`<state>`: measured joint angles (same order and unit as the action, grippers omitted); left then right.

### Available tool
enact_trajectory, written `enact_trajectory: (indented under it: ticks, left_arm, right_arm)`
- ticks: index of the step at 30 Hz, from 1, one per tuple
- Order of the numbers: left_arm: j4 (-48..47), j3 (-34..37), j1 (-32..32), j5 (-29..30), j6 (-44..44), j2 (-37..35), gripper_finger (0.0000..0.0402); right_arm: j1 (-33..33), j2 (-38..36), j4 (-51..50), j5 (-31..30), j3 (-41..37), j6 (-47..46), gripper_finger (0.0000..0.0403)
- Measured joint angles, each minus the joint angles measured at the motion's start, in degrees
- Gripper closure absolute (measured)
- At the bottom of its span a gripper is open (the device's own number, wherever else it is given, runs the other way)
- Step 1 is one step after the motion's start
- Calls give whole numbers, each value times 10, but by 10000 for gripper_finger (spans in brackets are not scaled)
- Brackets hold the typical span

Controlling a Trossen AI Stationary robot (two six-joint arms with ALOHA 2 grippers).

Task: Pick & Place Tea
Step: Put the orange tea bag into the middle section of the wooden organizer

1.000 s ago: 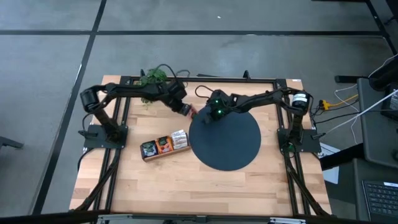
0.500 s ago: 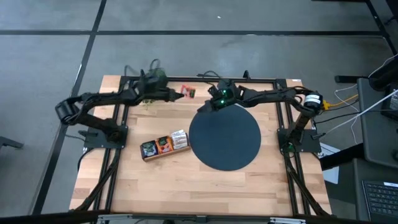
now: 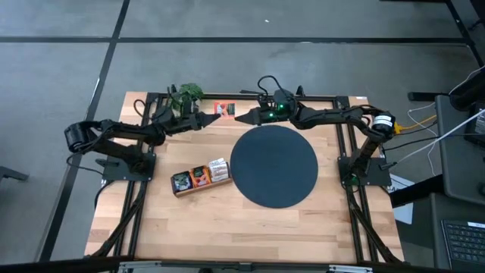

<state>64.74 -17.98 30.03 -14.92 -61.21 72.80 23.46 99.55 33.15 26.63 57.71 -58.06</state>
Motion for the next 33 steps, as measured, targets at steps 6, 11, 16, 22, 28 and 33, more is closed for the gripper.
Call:
enact_trajectory:
  ticks: [6,11,16,22,28,33]
  left_arm:
    - [-2,0,-11,5,-2,1,399]
    - [2,0,-20,6,-4,1,399]
    - [1,-10,-32,22,-6,1,399]
    - [-38,-40,-41,19,19,1,398]
    - [-62,-44,-41,18,30,1,398]
    - [-111,-45,-32,-9,22,1,396]
  right_arm:
    - [0,0,53,0,0,0,243]
    - [0,0,71,-2,0,-3,245]
    - [0,0,74,-2,0,-2,278]
    - [-1,0,74,-1,0,0,345]
    - [-1,0,74,18,0,15,395]
    - [-1,0,54,68,0,18,398]
